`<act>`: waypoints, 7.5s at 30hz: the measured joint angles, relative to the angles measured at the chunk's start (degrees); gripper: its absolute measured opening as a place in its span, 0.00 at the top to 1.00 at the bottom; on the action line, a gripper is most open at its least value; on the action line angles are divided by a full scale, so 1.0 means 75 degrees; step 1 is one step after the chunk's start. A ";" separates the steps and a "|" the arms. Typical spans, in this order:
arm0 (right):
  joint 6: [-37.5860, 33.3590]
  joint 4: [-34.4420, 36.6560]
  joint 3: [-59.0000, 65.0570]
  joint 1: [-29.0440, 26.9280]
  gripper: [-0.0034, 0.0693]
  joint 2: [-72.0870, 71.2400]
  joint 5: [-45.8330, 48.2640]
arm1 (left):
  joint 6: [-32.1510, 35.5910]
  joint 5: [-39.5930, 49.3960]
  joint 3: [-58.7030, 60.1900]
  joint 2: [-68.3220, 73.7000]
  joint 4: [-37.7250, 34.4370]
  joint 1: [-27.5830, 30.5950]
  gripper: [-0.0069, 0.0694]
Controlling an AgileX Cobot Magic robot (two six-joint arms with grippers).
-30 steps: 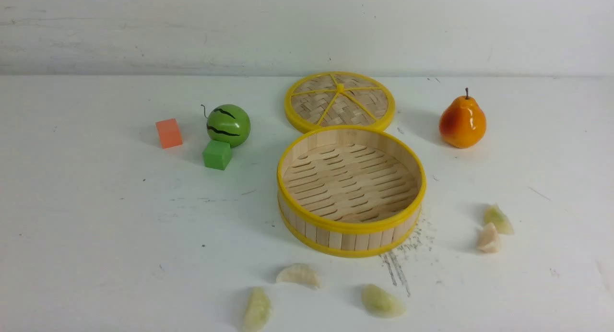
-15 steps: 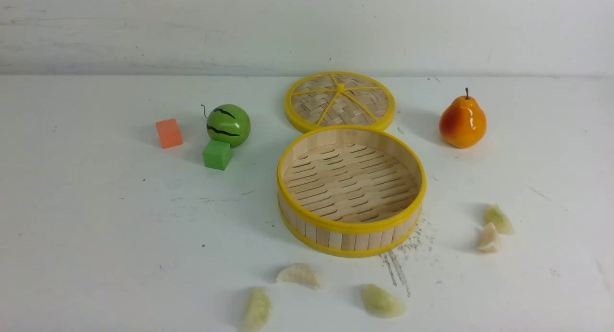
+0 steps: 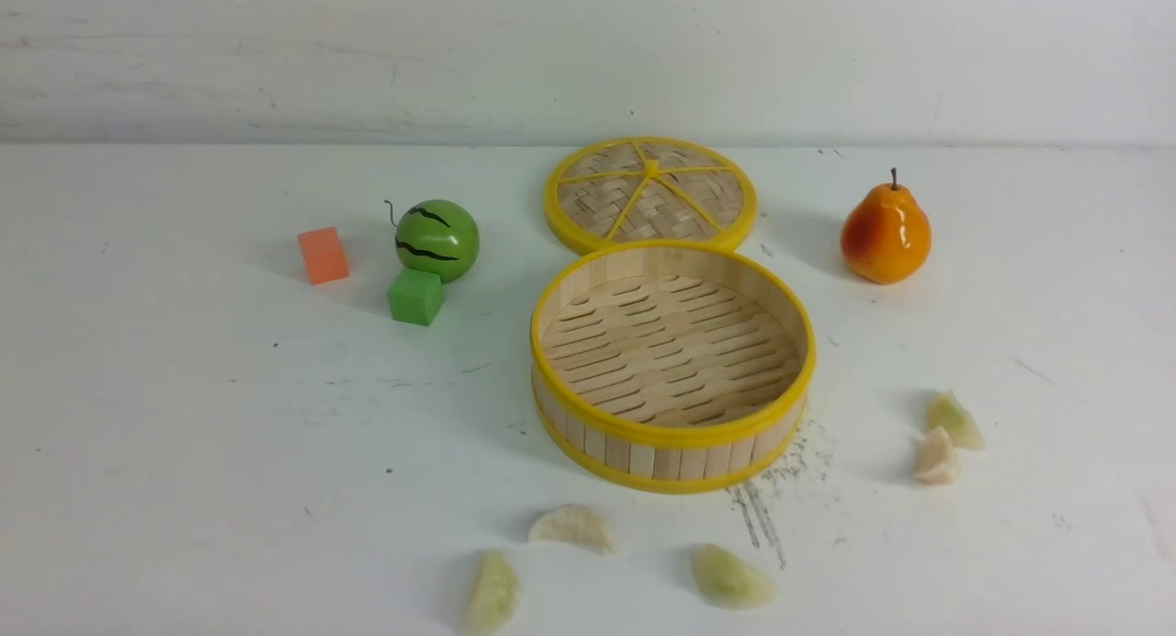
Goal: Put the dumplings into the steamer on the white table.
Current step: 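Reach for and grasp a dumpling on the table with the left gripper, then place the dumpling into the bamboo steamer basket with the left gripper, then reach for and grasp a dumpling on the table with the left gripper, then place the dumpling into the bamboo steamer basket with the left gripper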
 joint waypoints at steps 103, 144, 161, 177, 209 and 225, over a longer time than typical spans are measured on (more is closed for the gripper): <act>-0.3654 0.2014 -0.7505 0.3065 0.96 0.8208 0.4957 | -0.1492 0.3028 -0.9129 1.3878 0.0576 -0.5278 0.15; -0.3649 0.2102 -0.7505 0.3065 0.90 0.8171 0.4690 | -0.1580 0.4387 -1.9105 1.9376 0.0670 -0.5138 0.56; -0.3649 0.2110 -0.7505 0.3065 0.87 0.8168 0.4610 | -0.0153 0.6561 -1.9531 1.6705 0.0422 -0.5138 0.19; -0.3649 0.2196 -0.7505 0.3065 0.85 0.8168 0.4430 | -0.0628 0.6146 -1.2454 1.2787 0.0215 -0.5138 0.19; -0.3663 0.2623 -0.7002 0.3065 0.82 0.8168 0.4049 | 0.6115 0.2571 -1.0567 1.5328 -0.0124 -0.5138 0.42; -0.3670 0.2417 -0.7002 0.3065 0.82 0.8168 0.3909 | 0.2865 0.4810 -1.2521 1.4744 -0.0652 -0.5060 0.69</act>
